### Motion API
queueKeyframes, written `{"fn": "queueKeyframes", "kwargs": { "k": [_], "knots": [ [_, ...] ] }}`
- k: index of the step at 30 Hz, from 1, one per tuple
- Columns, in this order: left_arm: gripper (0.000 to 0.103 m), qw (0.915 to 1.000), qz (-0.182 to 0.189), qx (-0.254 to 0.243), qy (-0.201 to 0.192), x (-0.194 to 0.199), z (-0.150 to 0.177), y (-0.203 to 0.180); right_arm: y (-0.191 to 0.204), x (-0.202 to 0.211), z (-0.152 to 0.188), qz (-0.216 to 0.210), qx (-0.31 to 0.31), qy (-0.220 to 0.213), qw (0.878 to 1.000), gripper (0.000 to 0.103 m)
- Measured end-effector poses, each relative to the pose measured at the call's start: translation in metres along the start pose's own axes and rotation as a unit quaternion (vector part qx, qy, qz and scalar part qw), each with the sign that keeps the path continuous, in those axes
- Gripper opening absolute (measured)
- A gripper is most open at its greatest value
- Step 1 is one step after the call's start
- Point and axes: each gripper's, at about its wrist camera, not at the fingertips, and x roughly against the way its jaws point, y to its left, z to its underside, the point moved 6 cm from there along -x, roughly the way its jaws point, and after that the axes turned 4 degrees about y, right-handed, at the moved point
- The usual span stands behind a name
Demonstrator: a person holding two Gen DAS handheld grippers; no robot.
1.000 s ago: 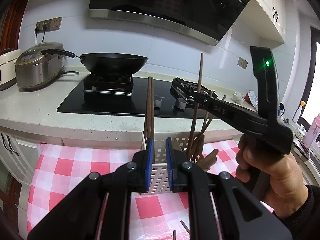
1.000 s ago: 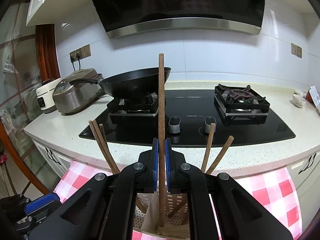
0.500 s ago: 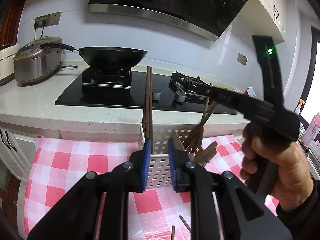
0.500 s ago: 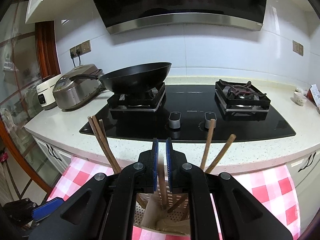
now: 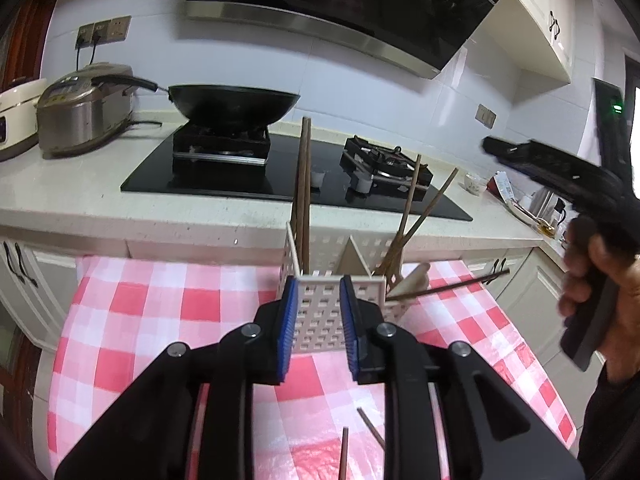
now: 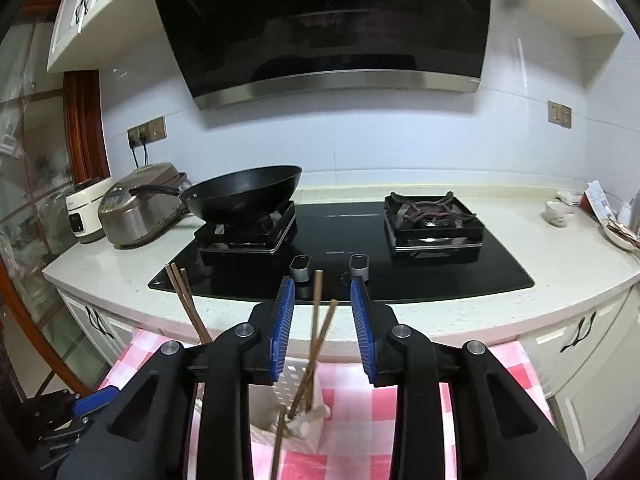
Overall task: Organize utensils
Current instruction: 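Move both grippers to the last chopsticks and close each on one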
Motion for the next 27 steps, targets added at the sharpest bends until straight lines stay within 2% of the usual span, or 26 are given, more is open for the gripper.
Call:
{"fn": "queueKeyframes", "kwargs": {
  "k": [5,8,10,14,18,20,23,27],
  "knots": [
    [0.028,0.9995,0.004,0.0,0.033,0.0,0.03,0.001,-0.02,0.032,0.023,-0.011,-0.012,0.0,1.0,0.045],
    [0.028,0.9985,0.005,0.001,0.055,-0.003,0.053,0.001,-0.036,0.045,0.054,-0.01,-0.022,0.016,1.0,0.048],
    [0.028,0.9971,0.007,0.0,0.075,-0.006,0.073,-0.001,-0.046,0.051,0.085,-0.008,-0.024,0.037,0.999,0.054],
    [0.028,0.9911,0.006,-0.023,0.131,-0.016,0.123,-0.012,-0.056,0.055,0.15,-0.007,-0.024,0.089,0.996,0.055],
    [0.028,0.9835,-0.002,-0.046,0.175,-0.029,0.164,-0.024,-0.048,0.05,0.225,-0.027,-0.024,0.16,0.986,0.055],
    [0.027,0.9792,-0.02,-0.069,0.19,-0.037,0.179,-0.03,-0.043,0.045,0.254,-0.042,-0.029,0.191,0.98,0.055],
    [0.027,0.9739,-0.033,-0.088,0.207,-0.046,0.19,-0.036,-0.028,0.039,0.28,-0.058,-0.024,0.221,0.973,0.055],
    [0.027,0.9679,-0.062,-0.104,0.22,-0.052,0.196,-0.035,-0.014,0.035,0.292,-0.073,-0.017,0.237,0.969,0.058]
  ]
}}
